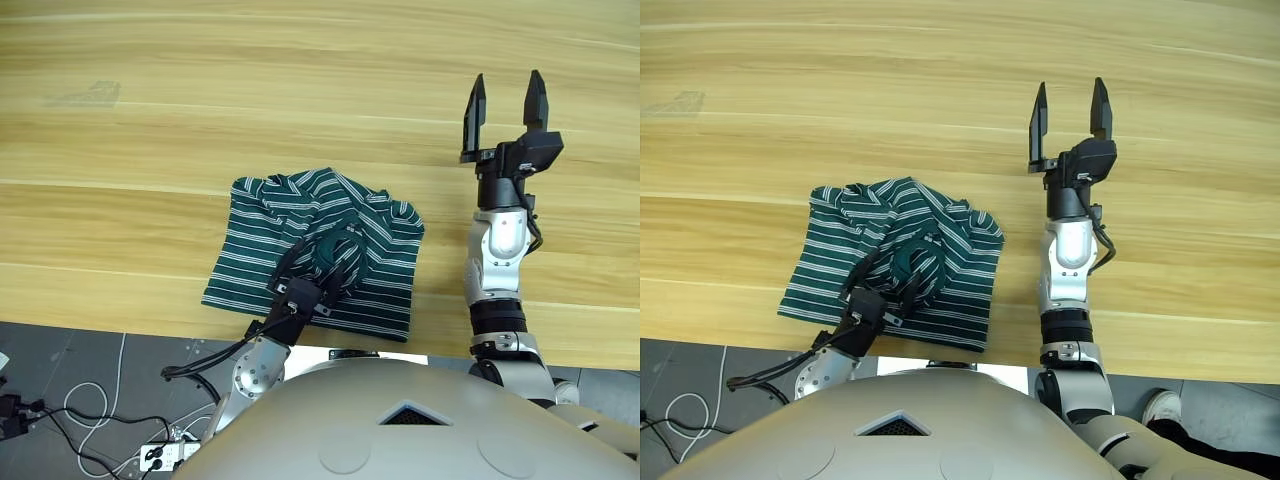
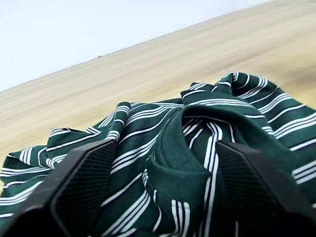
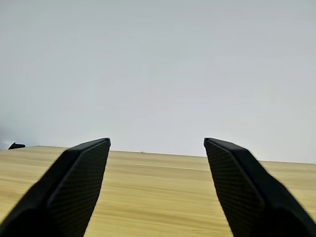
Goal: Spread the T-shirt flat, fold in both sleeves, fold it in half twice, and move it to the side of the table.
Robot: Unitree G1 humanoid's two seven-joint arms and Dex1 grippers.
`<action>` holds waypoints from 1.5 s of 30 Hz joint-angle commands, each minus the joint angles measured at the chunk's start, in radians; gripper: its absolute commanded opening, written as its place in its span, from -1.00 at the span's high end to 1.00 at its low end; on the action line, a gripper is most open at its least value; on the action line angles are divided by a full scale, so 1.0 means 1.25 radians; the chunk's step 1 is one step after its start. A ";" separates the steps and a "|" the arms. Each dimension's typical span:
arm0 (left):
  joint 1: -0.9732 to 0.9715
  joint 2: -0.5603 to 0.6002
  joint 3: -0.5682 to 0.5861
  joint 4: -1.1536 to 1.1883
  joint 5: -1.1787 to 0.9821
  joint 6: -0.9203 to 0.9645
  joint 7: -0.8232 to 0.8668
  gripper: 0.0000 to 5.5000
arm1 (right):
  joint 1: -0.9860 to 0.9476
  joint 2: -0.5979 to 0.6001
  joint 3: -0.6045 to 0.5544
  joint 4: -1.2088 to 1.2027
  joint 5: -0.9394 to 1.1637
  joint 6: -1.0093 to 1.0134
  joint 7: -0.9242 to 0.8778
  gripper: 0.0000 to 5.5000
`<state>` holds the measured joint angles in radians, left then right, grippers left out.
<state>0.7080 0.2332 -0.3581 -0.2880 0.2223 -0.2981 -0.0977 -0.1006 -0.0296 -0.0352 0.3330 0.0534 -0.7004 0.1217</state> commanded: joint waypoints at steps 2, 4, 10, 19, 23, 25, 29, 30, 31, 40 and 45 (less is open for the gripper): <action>-0.009 0.001 0.008 0.039 -0.005 0.008 -0.001 -0.35 | -0.008 0.001 0.002 -0.003 -0.007 -0.009 -0.004 -0.28; -0.014 -0.002 0.010 0.054 -0.005 0.021 -0.001 -0.35 | -0.008 0.001 0.002 -0.004 -0.008 -0.010 -0.005 -0.28; -0.023 -0.007 0.014 0.082 0.003 0.052 0.002 -0.35 | -0.009 0.001 0.000 -0.005 -0.005 -0.010 -0.006 -0.28; -0.027 -0.012 0.017 0.085 0.019 0.007 0.025 0.02 | -0.013 -0.001 0.002 0.011 -0.007 -0.008 -0.003 -0.28; -0.031 -0.014 0.020 0.090 0.016 0.003 0.027 0.25 | -0.017 0.000 0.005 0.019 -0.009 -0.009 -0.002 -0.28; -0.034 -0.015 0.020 0.092 0.016 0.003 0.026 0.34 | -0.019 0.000 0.008 0.026 -0.010 -0.010 0.000 -0.28; -0.043 -0.016 0.019 0.101 0.012 0.003 0.022 0.60 | -0.025 0.000 0.011 0.042 -0.013 -0.014 0.002 -0.28; -0.043 -0.016 0.018 0.104 0.010 0.002 0.022 0.68 | -0.026 0.000 0.012 0.045 -0.014 -0.016 0.003 -0.28; -0.045 -0.017 0.018 0.107 0.009 0.002 0.021 0.74 | -0.027 0.000 0.013 0.049 -0.015 -0.018 0.003 -0.28; -0.048 -0.019 0.014 0.120 0.016 -0.009 0.018 0.96 | -0.031 -0.002 0.017 0.070 -0.023 -0.026 0.000 -0.28; -0.072 0.014 0.054 0.049 0.011 0.007 -0.005 0.96 | -0.035 -0.002 0.018 0.078 -0.025 -0.027 0.000 -0.28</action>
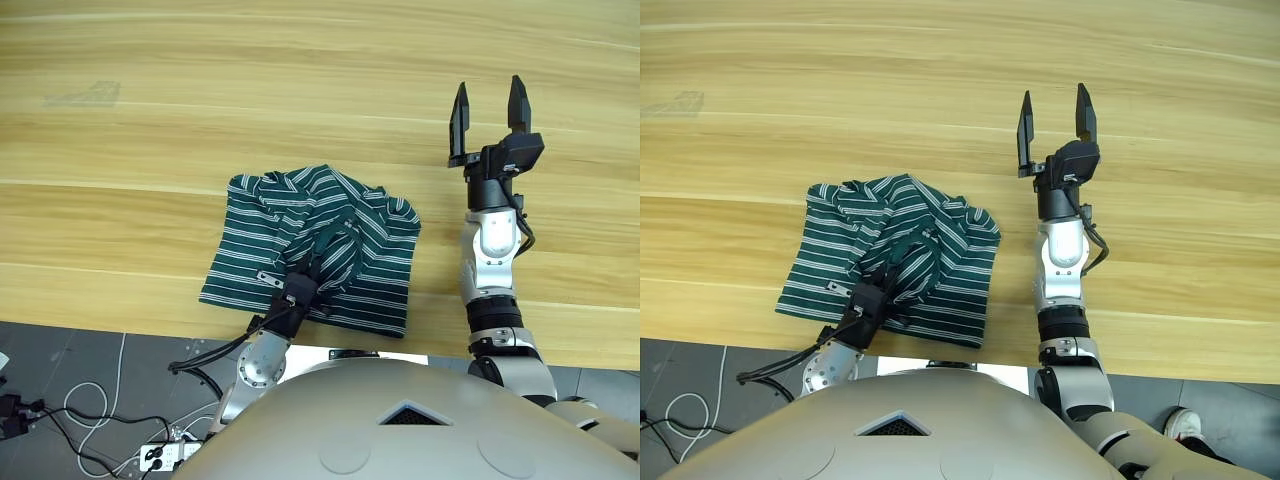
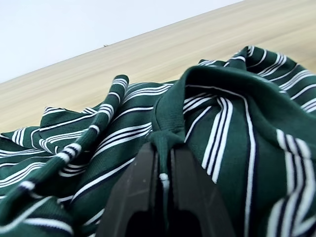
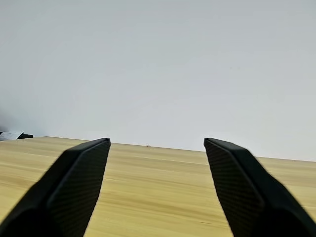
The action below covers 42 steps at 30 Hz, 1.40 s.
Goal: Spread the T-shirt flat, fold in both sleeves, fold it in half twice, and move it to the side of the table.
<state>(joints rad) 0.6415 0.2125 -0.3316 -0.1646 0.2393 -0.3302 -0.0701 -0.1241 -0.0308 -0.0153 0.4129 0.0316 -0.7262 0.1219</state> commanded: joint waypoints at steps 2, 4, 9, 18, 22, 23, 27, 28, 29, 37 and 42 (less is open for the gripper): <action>-0.046 0.053 0.057 -0.112 -0.030 0.062 -0.063 0.96 | -0.019 -0.002 0.005 0.019 -0.001 0.000 0.008 -0.28; -0.086 0.080 0.089 -0.161 -0.042 0.099 -0.099 0.96 | -0.016 -0.002 0.015 0.008 0.017 0.017 0.030 -0.28; -0.161 0.132 0.135 -0.219 -0.051 0.166 -0.168 0.96 | 0.067 -0.014 0.105 -0.117 0.102 0.141 0.179 -0.28; -0.282 0.215 0.163 -0.235 -0.029 0.209 -0.263 0.96 | 0.293 -0.178 0.298 -0.356 0.231 0.371 0.511 -0.28; -0.377 0.251 0.185 -0.224 -0.015 0.228 -0.293 0.96 | 0.346 -0.202 0.298 -0.439 0.276 0.445 0.525 -0.28; -0.393 0.256 0.185 -0.220 -0.011 0.229 -0.297 0.96 | 0.357 -0.205 0.303 -0.456 0.279 0.454 0.527 -0.28; -0.398 0.262 0.163 -0.200 0.018 0.215 -0.297 0.96 | 0.386 -0.212 0.321 -0.491 0.275 0.483 0.533 -0.28; -0.395 0.261 0.159 -0.195 0.022 0.211 -0.296 0.96 | 0.390 -0.211 0.324 -0.495 0.273 0.486 0.532 -0.28; -0.394 0.260 0.156 -0.188 0.026 0.207 -0.294 0.96 | 0.394 -0.207 0.330 -0.501 0.273 0.493 0.527 -0.28; -0.386 0.257 0.136 -0.171 0.044 0.188 -0.291 0.96 | 0.382 -0.124 0.351 -0.594 0.298 0.740 0.336 -0.28; -0.396 0.254 0.127 -0.170 0.052 0.183 -0.288 0.96 | 0.367 -0.079 0.312 -0.676 0.416 0.955 0.222 -0.28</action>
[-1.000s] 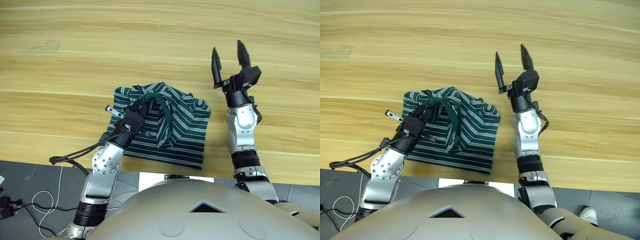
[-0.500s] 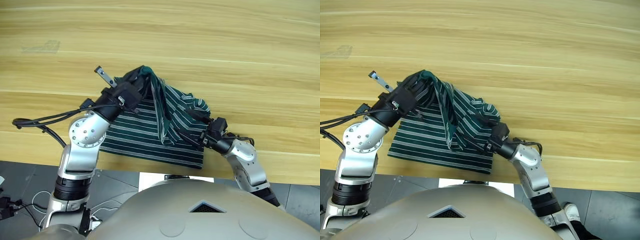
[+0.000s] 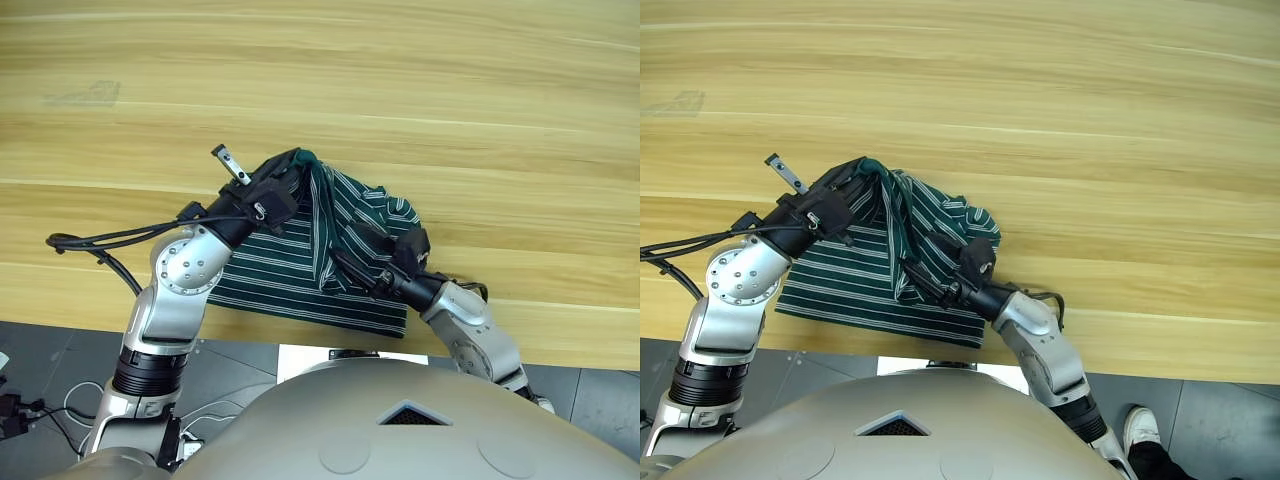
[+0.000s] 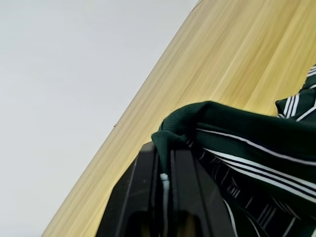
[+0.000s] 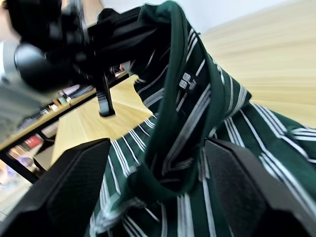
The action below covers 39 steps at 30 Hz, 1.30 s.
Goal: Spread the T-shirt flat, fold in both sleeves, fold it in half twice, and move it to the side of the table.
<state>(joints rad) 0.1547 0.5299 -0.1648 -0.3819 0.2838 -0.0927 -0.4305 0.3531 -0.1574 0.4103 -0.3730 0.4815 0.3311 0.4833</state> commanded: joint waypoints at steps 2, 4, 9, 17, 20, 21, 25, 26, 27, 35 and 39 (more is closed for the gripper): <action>-0.011 0.001 -0.005 0.001 0.019 -0.008 0.001 0.96 | -0.014 0.032 -0.042 -0.069 0.079 0.167 -0.108 -0.28; -0.014 0.003 -0.003 0.001 0.022 -0.009 0.001 0.96 | -0.004 0.039 -0.048 -0.106 0.118 0.233 -0.147 -0.28; -0.016 0.004 -0.006 0.000 0.037 -0.021 0.001 0.96 | -0.008 0.035 -0.071 -0.159 0.168 0.373 -0.238 -0.28; -0.035 0.001 0.001 -0.007 0.035 -0.020 0.003 0.96 | -0.031 0.043 -0.044 -0.150 0.167 0.434 -0.242 -0.28; -0.032 0.000 -0.005 -0.015 0.034 -0.022 -0.001 0.96 | -0.032 0.046 -0.046 -0.138 0.163 0.432 -0.243 -0.28; -0.035 0.002 -0.005 -0.014 0.034 -0.023 -0.002 0.96 | -0.033 0.047 -0.046 -0.135 0.161 0.429 -0.244 -0.28; -0.032 0.003 -0.003 -0.011 0.036 -0.027 0.003 0.96 | -0.045 0.052 -0.028 -0.129 0.141 0.407 -0.239 -0.23; -0.030 0.002 -0.004 -0.009 0.037 -0.028 0.004 0.96 | -0.047 0.050 -0.025 -0.130 0.137 0.401 -0.237 -0.17; -0.029 0.002 -0.004 -0.007 0.039 -0.030 0.005 0.96 | -0.048 0.050 -0.024 -0.131 0.135 0.398 -0.237 -0.10; -0.024 0.001 -0.002 -0.016 0.042 -0.030 0.007 0.96 | -0.042 0.046 -0.020 -0.122 0.119 0.387 -0.227 0.45; -0.026 0.002 0.001 -0.016 0.050 -0.032 0.012 0.96 | -0.043 0.046 -0.021 -0.120 0.115 0.381 -0.226 0.69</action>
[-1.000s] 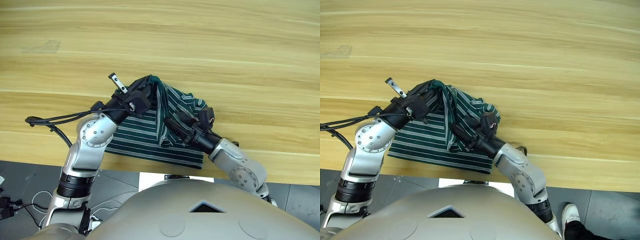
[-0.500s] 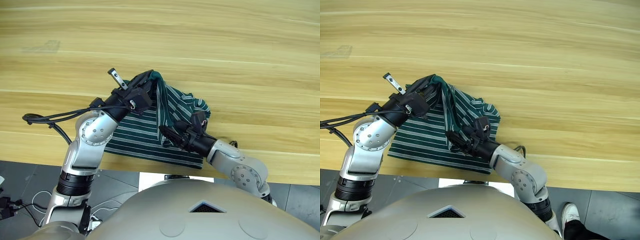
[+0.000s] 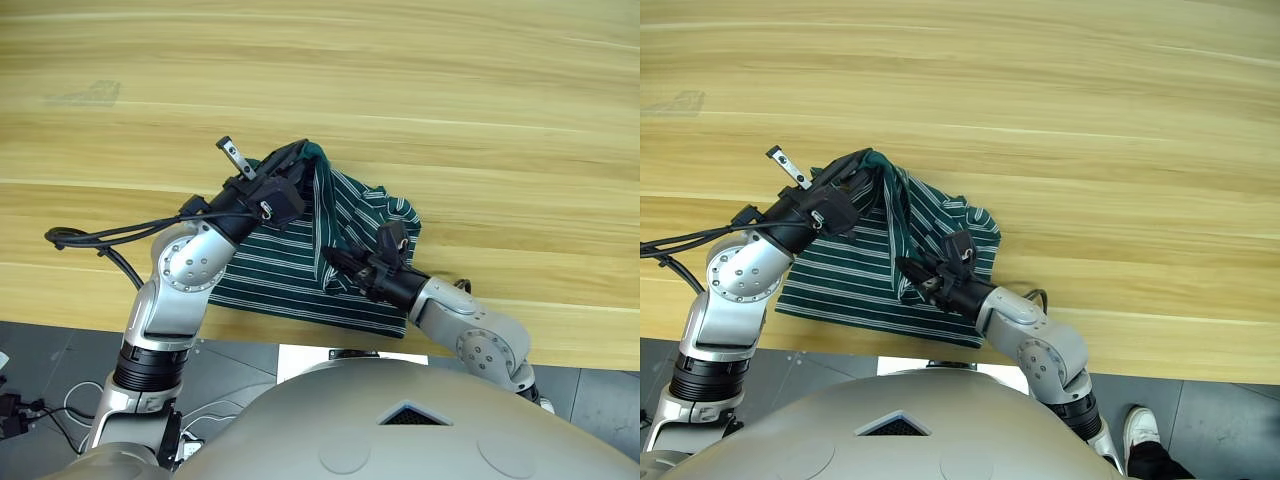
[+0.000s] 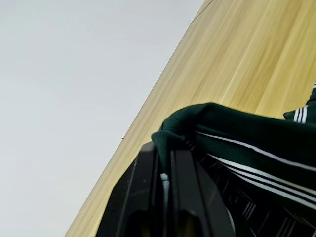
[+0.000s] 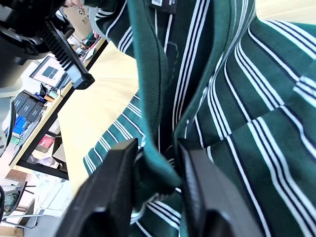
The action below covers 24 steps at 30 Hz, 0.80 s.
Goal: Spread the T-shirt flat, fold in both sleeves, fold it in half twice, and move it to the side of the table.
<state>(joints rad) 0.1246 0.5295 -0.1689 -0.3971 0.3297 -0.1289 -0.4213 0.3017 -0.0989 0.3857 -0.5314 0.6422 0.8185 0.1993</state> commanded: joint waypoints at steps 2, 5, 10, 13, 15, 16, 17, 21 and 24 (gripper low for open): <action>-0.007 0.001 0.006 -0.004 0.012 -0.004 0.004 0.96 | -0.003 0.000 -0.003 0.008 -0.014 -0.012 0.001 0.82; -0.013 0.000 0.007 0.000 0.011 -0.005 0.004 0.96 | -0.008 -0.004 -0.011 0.009 -0.020 -0.029 0.007 0.99; -0.030 -0.008 0.045 -0.001 -0.045 0.019 -0.002 0.96 | -0.118 -0.057 -0.112 0.006 -0.041 -0.122 0.088 0.99; -0.065 0.005 0.109 -0.009 -0.105 0.052 -0.017 0.96 | -0.237 -0.131 -0.229 0.022 -0.057 -0.185 0.137 0.99; -0.097 0.022 0.149 -0.013 -0.154 0.079 -0.039 0.96 | -0.302 -0.181 -0.290 0.032 -0.068 -0.213 0.163 0.99; -0.117 0.034 0.166 -0.010 -0.183 0.098 -0.057 0.96 | -0.329 -0.207 -0.314 0.037 -0.075 -0.225 0.178 0.99; -0.140 0.046 0.181 -0.004 -0.207 0.114 -0.075 0.96 | -0.355 -0.229 -0.335 0.043 -0.081 -0.236 0.190 0.99; -0.249 0.100 0.203 0.022 -0.268 0.186 -0.142 0.96 | -0.417 -0.320 -0.371 0.058 -0.108 -0.265 0.256 0.99; -0.322 0.143 0.190 0.068 -0.271 0.208 -0.189 0.96 | -0.458 -0.409 -0.384 0.074 -0.124 -0.288 0.343 0.99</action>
<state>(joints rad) -0.2244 0.6629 0.0630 -0.3613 -0.0053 0.0970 -0.6249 -0.2292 -0.5369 -0.0539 -0.4594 0.5105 0.4820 0.5743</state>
